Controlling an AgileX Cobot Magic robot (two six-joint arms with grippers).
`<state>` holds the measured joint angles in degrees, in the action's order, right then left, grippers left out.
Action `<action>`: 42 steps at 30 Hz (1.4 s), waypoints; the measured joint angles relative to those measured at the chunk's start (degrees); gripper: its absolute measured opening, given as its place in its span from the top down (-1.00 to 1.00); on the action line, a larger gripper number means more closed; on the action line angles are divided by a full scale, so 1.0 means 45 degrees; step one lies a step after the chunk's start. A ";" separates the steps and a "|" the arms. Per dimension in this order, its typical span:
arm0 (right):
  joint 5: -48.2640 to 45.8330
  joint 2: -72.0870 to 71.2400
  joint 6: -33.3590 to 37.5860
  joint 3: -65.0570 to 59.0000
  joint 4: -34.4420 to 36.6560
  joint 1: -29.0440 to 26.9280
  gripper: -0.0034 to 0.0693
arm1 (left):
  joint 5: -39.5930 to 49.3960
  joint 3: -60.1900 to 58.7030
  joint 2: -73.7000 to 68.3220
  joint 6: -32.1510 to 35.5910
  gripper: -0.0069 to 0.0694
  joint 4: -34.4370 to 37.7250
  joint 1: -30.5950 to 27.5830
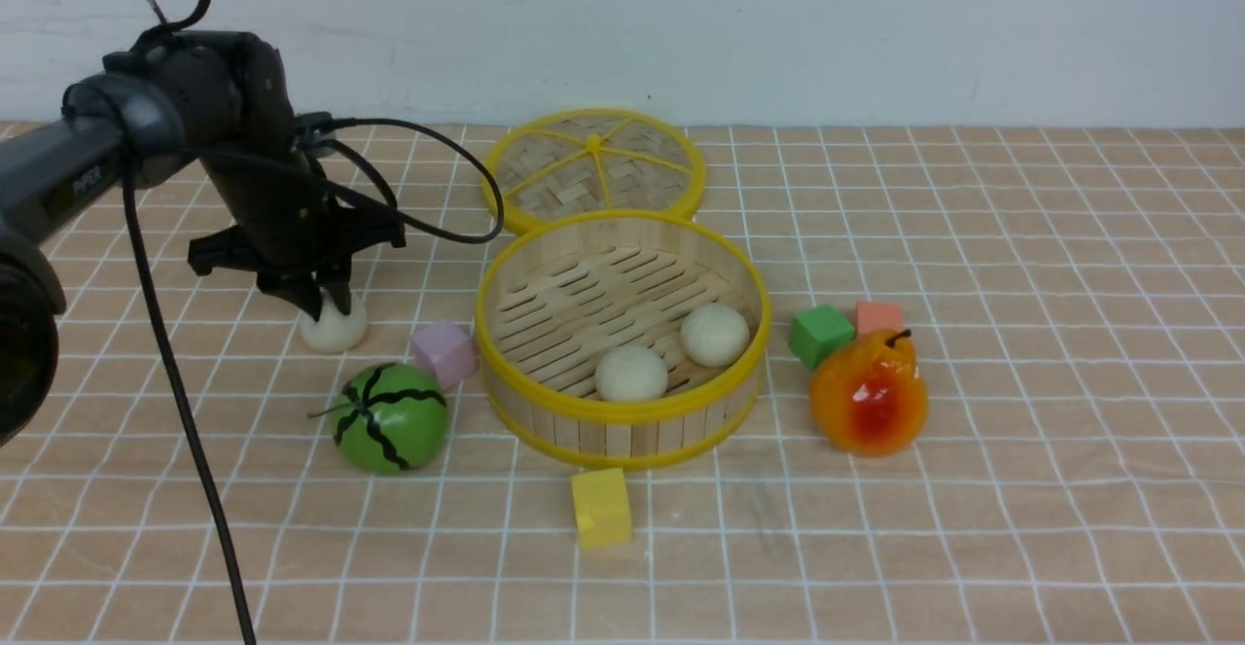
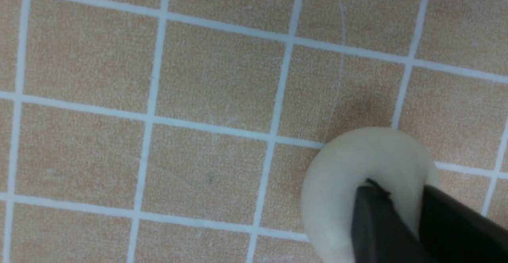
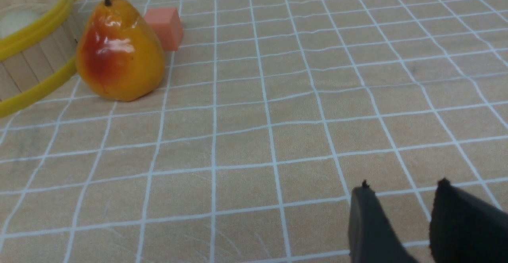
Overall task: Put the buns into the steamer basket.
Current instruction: Use the left arm to grab a steamed stuffed bun, then use the left arm to put the steamed stuffed bun into the steamer
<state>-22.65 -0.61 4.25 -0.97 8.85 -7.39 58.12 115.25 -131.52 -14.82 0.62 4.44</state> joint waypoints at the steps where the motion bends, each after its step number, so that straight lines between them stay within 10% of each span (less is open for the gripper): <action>1: 0.0000 0.0000 0.0000 0.0000 0.0000 0.0000 0.25 | 0.0023 0.0000 0.0000 0.0000 0.66 0.0000 0.0000; 31: 0.0000 0.0000 0.0000 0.0000 0.0000 0.0000 0.25 | -0.0610 0.0166 0.1885 -0.0730 0.83 -0.0138 0.4774; 42: 0.0000 0.0000 0.0000 0.0000 0.0000 0.0000 0.25 | -0.0999 0.0166 0.0894 -0.3176 0.52 -0.1111 0.4798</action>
<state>-22.65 -0.61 4.25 -0.97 8.85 -7.39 53.63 115.99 -127.50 -29.12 -4.38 26.03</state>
